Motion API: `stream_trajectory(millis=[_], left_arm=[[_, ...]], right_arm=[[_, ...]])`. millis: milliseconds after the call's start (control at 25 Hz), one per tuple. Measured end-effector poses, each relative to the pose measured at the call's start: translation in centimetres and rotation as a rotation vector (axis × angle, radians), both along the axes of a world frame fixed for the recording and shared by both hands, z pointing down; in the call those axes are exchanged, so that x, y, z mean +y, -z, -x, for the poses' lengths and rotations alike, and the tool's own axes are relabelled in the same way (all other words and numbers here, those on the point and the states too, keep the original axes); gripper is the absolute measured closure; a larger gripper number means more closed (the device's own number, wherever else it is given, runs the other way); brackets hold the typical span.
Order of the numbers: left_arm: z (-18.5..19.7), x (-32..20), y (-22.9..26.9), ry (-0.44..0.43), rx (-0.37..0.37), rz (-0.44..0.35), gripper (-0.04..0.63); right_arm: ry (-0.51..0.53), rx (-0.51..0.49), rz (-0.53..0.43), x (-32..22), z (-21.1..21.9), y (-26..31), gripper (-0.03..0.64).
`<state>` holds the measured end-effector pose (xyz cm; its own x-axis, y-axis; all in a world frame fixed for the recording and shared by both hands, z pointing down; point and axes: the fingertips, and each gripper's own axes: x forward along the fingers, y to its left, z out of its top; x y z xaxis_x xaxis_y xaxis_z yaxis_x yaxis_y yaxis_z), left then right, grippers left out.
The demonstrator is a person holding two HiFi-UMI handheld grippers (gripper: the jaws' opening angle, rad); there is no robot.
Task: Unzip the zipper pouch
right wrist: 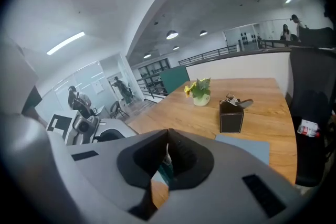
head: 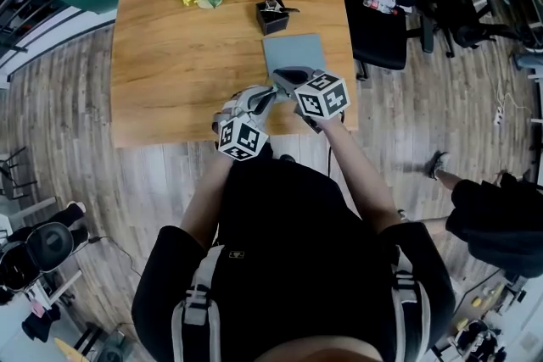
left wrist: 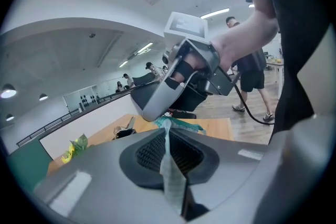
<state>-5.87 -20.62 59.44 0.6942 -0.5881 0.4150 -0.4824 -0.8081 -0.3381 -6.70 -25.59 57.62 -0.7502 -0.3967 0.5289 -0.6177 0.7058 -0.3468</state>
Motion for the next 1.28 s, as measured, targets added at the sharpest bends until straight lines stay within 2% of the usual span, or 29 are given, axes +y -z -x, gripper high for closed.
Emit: stream_trajectory(millis=[480, 560, 720, 920, 1160, 1280], left_arm=[[-1.1, 1.1, 0.7, 0.015, -0.002, 0.009, 0.575], [-1.3, 1.4, 0.6, 0.021, 0.018, 0.044, 0.574], [-1.8, 2.2, 0.6, 0.026, 0.106, 0.155, 0.557], [-2.9, 3.5, 0.5, 0.013, 0.202, 0.280, 0.488], [-3.9, 3.6, 1.2, 0.039, 0.261, 0.304, 0.449], [-4.9, 4.5, 1.0, -0.004, 0.219, 0.318, 0.465]], right_arm=[[-0.065, -0.029, -0.026, 1.2, -2.0, 0.4, 0.614], [-0.061, -0.030, -0.031, 1.6, -2.2, 0.5, 0.615], [-0.033, -0.066, -0.051, 2.7, -2.1, 1.5, 0.615], [-0.007, -0.072, -0.071, 4.1, -2.3, 1.8, 0.615], [0.013, -0.091, -0.071, 5.9, -2.8, 2.1, 0.615], [0.006, -0.106, -0.070, 6.6, -2.8, 2.1, 0.615]])
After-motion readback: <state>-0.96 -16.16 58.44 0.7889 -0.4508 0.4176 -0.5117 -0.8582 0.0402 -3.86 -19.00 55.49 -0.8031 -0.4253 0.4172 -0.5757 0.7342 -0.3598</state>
